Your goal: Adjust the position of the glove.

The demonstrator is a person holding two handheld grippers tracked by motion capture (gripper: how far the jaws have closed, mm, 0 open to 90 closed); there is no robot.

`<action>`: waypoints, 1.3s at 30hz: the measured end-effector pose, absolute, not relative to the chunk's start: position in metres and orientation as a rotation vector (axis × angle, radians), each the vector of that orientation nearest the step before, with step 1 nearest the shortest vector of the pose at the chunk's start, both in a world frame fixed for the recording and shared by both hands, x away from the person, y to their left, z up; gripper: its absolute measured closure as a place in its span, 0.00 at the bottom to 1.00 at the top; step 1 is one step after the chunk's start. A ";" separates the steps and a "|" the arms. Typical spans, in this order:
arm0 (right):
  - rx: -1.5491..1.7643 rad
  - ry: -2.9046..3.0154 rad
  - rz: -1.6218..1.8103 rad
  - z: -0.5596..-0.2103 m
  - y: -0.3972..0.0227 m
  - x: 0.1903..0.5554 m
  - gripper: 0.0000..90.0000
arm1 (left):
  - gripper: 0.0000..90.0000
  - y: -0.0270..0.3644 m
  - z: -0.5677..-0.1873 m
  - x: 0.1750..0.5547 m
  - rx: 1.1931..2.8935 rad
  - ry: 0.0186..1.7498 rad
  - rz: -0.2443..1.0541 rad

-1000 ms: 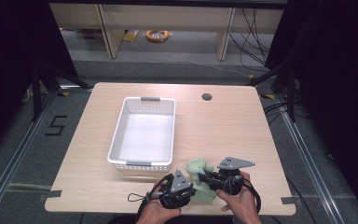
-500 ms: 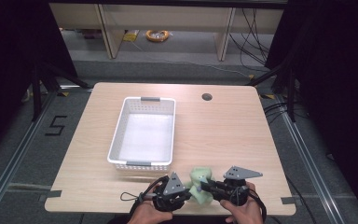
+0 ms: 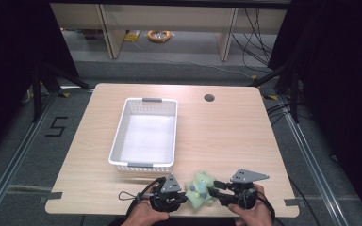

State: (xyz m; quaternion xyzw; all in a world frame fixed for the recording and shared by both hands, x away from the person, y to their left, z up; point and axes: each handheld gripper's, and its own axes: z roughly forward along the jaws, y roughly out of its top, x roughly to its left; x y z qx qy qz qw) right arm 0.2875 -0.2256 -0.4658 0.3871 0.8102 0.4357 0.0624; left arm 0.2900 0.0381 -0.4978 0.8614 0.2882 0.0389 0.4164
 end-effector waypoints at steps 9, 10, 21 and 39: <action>0.973 2.576 1.201 -0.465 -0.233 0.329 0.63 | 0.93 0.037 -0.499 0.291 2.169 0.732 0.082; 0.973 2.576 1.201 -0.465 -0.233 0.329 0.63 | 0.93 0.037 -0.499 0.291 2.169 0.732 0.082; 0.975 2.700 1.218 -0.479 -0.223 0.343 0.90 | 0.94 0.041 -0.498 0.295 2.145 0.756 0.051; 1.112 2.552 1.367 -0.466 -0.231 0.290 0.96 | 0.95 0.040 -0.477 0.328 2.140 0.729 0.106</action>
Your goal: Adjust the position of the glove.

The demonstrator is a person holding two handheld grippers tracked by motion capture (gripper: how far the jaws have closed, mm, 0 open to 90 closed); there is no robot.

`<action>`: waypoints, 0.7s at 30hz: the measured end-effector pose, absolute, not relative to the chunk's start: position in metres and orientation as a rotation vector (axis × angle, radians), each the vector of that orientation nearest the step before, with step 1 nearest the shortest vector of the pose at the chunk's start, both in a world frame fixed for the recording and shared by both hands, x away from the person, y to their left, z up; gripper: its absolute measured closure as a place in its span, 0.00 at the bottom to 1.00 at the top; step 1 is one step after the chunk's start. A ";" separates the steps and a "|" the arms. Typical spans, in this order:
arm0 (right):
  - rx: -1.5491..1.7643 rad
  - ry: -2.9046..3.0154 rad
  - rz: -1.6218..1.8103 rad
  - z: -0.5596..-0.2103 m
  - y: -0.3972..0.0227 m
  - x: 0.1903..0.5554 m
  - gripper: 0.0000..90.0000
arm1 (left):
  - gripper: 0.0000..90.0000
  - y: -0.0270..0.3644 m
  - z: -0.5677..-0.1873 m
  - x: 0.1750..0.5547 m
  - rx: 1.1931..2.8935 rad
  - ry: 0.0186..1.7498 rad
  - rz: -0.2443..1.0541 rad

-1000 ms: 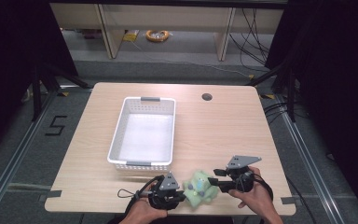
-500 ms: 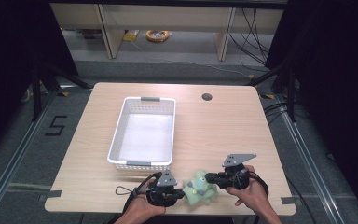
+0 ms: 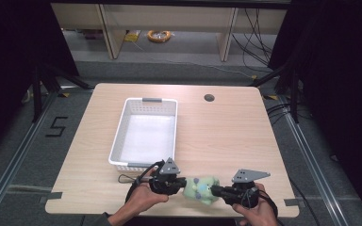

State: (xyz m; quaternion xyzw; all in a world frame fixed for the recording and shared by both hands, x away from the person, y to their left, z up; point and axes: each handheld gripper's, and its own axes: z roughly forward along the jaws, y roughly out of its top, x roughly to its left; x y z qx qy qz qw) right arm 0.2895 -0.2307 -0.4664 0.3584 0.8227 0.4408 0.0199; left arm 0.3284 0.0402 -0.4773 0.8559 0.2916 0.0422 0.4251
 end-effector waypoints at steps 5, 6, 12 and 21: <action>1.197 2.535 1.343 -0.469 -0.234 0.288 0.96 | 0.95 0.037 -0.489 0.333 2.155 0.744 0.060; 1.157 2.531 1.324 -0.471 -0.236 0.290 0.96 | 0.94 0.036 -0.490 0.333 2.159 0.748 0.059; 1.203 2.547 1.263 -0.480 -0.239 0.288 0.88 | 0.90 0.036 -0.499 0.334 2.162 0.793 0.063; 1.233 2.461 1.321 -0.475 -0.248 0.287 0.58 | 0.70 0.049 -0.493 0.323 2.111 0.853 0.032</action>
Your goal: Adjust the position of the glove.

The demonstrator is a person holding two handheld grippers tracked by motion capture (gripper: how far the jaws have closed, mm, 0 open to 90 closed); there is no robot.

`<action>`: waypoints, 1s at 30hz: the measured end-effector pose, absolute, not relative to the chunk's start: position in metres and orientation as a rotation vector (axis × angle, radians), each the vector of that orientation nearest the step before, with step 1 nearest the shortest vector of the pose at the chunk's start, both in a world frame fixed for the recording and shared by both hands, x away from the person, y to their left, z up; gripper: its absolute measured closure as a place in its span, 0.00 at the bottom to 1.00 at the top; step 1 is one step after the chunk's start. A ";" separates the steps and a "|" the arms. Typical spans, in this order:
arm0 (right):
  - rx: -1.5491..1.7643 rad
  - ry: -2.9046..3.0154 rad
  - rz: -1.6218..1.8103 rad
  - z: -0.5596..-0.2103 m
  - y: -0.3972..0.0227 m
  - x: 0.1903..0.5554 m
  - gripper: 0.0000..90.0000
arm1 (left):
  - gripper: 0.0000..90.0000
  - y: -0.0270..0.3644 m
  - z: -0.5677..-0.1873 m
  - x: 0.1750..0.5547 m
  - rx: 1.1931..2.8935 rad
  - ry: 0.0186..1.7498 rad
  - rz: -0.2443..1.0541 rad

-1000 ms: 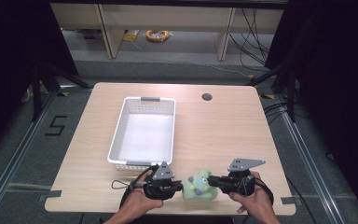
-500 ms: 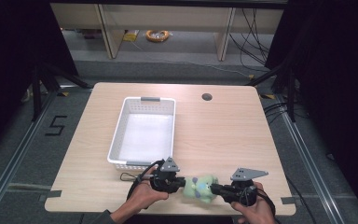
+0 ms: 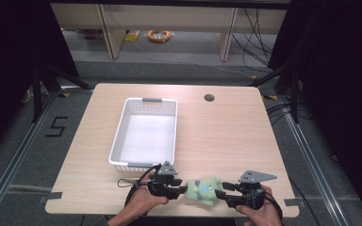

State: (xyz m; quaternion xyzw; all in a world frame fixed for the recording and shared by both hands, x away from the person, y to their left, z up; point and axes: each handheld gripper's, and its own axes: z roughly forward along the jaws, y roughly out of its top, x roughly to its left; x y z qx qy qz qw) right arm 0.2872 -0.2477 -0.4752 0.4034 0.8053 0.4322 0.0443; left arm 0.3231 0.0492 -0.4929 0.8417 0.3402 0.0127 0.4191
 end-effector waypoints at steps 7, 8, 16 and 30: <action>1.346 2.389 1.298 -0.472 -0.251 0.296 0.48 | 0.54 0.052 -0.484 0.319 2.041 0.930 -0.008; 1.346 2.398 1.282 -0.474 -0.249 0.299 0.48 | 0.53 0.050 -0.484 0.319 2.044 0.934 -0.007; 1.404 2.473 1.203 -0.486 -0.236 0.312 0.47 | 0.46 0.030 -0.502 0.325 2.049 1.040 -0.139; 1.545 2.526 1.249 -0.505 -0.230 0.314 0.56 | 0.53 0.026 -0.509 0.324 2.070 1.017 -0.163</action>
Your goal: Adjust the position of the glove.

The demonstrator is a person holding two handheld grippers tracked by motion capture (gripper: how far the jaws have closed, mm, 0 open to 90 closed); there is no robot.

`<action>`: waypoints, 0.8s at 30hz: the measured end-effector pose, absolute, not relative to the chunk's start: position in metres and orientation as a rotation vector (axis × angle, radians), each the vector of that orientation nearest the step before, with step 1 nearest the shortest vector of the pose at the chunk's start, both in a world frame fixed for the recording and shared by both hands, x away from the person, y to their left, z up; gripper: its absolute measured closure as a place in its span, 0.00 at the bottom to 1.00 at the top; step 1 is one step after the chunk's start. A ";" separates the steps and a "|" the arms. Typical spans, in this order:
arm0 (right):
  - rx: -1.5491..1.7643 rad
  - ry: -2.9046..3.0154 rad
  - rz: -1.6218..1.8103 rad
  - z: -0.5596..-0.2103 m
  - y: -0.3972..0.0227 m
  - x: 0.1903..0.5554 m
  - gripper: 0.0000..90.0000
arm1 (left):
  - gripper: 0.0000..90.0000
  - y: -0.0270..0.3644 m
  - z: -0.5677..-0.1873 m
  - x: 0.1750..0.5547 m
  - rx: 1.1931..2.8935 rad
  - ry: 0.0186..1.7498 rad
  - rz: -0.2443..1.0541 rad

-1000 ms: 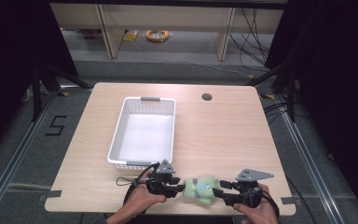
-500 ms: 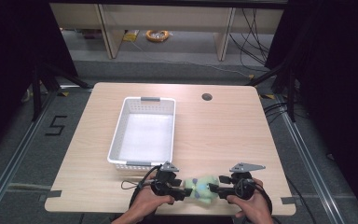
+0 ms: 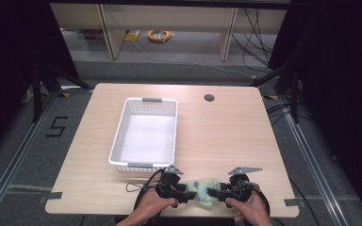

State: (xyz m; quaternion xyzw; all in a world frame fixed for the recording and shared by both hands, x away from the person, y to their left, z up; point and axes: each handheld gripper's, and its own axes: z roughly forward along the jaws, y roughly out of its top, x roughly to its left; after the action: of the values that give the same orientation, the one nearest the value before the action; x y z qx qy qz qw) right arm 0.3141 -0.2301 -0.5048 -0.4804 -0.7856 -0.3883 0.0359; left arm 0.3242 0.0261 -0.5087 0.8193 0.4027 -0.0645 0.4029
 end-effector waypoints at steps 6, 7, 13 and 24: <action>-1.437 -2.397 -1.210 -0.506 -0.233 0.315 0.61 | 0.57 0.021 -0.509 0.322 2.083 0.982 -0.163; -1.437 -2.397 -1.210 -0.506 -0.233 0.315 0.61 | 0.57 0.021 -0.509 0.322 2.083 0.982 -0.163; -1.413 -2.369 -1.243 -0.508 -0.242 0.317 0.67 | 0.64 0.014 -0.511 0.319 2.094 0.944 -0.135; -1.359 -2.446 -1.282 -0.507 -0.243 0.317 0.75 | 0.75 0.016 -0.509 0.317 2.105 0.900 -0.124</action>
State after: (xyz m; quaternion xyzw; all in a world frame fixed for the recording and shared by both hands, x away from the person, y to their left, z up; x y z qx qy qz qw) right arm 0.3169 -0.2430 -0.5070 -0.4413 -0.7944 -0.4162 0.0319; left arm 0.3166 0.0160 -0.5088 0.8367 0.3577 -0.0492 0.4118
